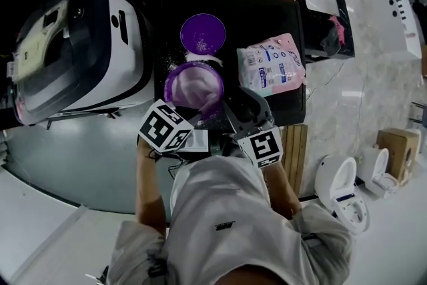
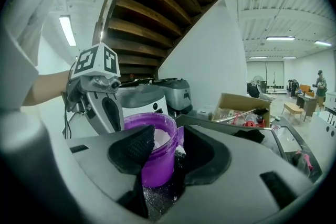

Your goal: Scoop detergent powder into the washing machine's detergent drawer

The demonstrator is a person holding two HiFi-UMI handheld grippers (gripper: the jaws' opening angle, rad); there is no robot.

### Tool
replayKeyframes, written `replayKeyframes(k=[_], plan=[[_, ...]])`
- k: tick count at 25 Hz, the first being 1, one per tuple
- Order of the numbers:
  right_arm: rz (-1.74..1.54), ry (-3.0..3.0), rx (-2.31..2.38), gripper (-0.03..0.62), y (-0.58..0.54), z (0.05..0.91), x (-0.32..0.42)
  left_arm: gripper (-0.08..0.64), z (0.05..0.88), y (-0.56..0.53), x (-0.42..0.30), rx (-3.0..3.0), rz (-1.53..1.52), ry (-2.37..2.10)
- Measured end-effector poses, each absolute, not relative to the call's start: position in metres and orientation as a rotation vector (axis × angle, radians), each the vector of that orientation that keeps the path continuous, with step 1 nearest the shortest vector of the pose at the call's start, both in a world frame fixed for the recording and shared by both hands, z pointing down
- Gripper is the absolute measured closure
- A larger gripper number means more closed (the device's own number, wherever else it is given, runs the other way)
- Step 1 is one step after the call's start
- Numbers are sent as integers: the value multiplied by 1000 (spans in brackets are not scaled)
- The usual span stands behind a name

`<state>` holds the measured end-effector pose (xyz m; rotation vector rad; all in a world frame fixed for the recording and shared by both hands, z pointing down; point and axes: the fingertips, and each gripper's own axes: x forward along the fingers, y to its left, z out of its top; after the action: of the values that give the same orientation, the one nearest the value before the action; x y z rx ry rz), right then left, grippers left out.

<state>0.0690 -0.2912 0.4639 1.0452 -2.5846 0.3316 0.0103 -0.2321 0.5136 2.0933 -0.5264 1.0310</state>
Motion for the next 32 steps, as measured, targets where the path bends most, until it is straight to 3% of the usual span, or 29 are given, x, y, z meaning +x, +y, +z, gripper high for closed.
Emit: replayKeyframes(k=[17,32], plan=[[290,-2540,1071,423,-260,459,39,545,498,-236,-8,2110,603,-772],[202,-2469,1174,423,-242,459,14,545,484,-232,-28,2225,444,-764]])
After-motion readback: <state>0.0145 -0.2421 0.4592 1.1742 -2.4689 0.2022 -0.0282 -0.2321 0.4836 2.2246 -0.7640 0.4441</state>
